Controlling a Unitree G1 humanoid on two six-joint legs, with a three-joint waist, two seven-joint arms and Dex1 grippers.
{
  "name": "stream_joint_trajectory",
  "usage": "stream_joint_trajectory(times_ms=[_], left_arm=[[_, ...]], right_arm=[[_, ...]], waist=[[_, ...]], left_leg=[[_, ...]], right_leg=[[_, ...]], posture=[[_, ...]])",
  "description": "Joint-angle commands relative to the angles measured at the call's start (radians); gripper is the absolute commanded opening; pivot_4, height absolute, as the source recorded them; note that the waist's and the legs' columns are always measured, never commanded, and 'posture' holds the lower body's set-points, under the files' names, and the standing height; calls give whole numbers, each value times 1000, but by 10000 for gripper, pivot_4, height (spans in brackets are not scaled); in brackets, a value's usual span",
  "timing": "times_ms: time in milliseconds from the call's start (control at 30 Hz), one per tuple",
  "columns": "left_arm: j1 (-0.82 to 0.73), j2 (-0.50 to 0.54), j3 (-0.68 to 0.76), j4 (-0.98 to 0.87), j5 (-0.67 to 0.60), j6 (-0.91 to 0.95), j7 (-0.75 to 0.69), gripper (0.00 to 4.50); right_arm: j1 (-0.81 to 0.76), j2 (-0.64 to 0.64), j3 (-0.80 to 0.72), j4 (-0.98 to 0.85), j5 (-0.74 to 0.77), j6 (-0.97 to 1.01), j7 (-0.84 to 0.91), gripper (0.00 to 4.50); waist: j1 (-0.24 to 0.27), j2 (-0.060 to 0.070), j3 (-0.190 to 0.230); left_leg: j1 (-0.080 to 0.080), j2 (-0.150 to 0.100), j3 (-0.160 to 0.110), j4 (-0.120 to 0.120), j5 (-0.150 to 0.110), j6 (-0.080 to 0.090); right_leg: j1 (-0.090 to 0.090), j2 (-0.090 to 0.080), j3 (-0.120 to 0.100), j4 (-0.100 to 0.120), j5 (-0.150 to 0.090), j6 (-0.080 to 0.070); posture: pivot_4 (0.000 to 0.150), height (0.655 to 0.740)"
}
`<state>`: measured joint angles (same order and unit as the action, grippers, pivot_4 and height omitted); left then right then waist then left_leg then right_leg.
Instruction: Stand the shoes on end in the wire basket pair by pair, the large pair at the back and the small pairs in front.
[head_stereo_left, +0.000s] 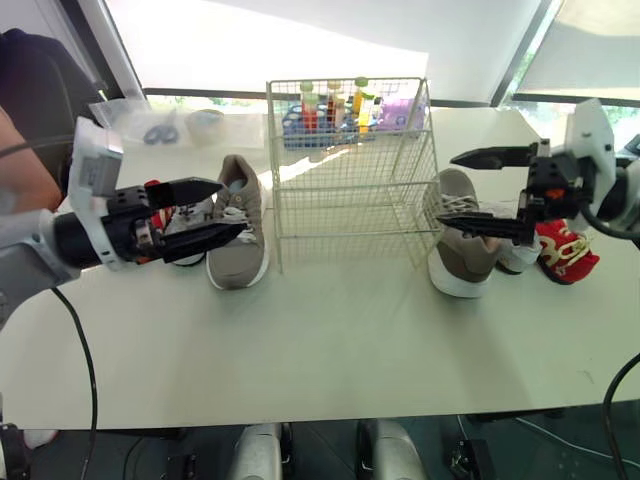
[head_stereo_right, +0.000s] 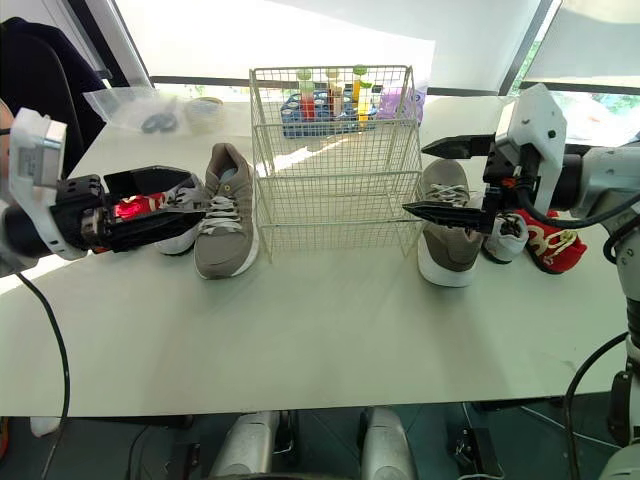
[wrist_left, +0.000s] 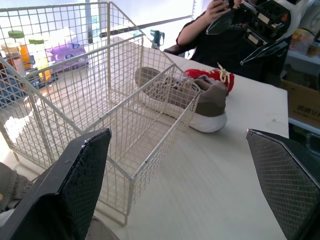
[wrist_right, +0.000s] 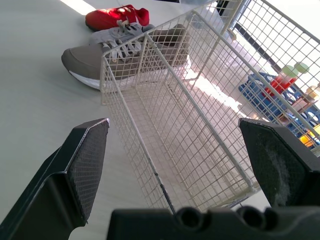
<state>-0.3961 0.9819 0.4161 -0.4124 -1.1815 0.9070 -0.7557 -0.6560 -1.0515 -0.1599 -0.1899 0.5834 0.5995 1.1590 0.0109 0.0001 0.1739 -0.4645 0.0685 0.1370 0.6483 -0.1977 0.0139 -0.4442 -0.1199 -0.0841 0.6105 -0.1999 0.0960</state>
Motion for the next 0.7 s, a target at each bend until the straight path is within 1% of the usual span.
stream_joint_trajectory(times_ms=[33,67,133,233,300,433,600,700], left_arm=[[-13,-13,17,-34,-7,-25,15,44350],[-12,-15,14,-39,2,-30,14,44350],[-19,-27,17,-44,-22,-26,21,44350],[-38,-39,7,6,-6,-41,-14,44350],[-45,-45,-13,7,6,-48,-31,44350],[-83,-78,-69,22,22,-56,-45,44350],[-130,-130,-169,54,73,-72,-93,44350],[-175,-150,-224,105,128,-93,-150,44350]], right_arm=[[-15,-18,-19,6,-8,-26,15,45000],[-15,-22,-22,7,-8,-26,19,45000],[-13,-32,-34,14,-13,-30,27,45000],[3,-34,-38,-20,-20,-5,-7,45000],[18,-43,-57,-31,-10,12,-14,45000],[89,-83,-110,-43,-25,32,-32,45000],[176,-103,-171,-63,-57,122,-147,45000],[245,-90,-222,-143,-58,261,-264,45000]], waist=[[1,0,0],[1,0,0],[1,0,0],[1,0,0],[1,0,0],[4,0,0],[2,0,0],[3,-1,0]], left_leg=[[0,0,0,0,0,0],[0,0,0,0,0,0],[0,0,0,0,0,0],[0,0,0,0,0,0],[0,0,0,0,0,0],[0,-1,0,0,0,0],[0,0,0,0,0,0],[0,-1,0,0,0,0]], right_leg=[[0,0,0,0,0,0],[0,0,0,0,0,0],[0,0,0,0,0,0],[0,0,0,0,0,0],[0,0,0,0,0,0],[1,0,0,0,0,0],[1,0,0,0,0,0],[1,0,0,0,0,0]], posture=[[1500,7400],[1500,7400],[1500,7400],[1500,7400],[1500,7400],[1500,7400],[1500,7400],[1500,7400]])
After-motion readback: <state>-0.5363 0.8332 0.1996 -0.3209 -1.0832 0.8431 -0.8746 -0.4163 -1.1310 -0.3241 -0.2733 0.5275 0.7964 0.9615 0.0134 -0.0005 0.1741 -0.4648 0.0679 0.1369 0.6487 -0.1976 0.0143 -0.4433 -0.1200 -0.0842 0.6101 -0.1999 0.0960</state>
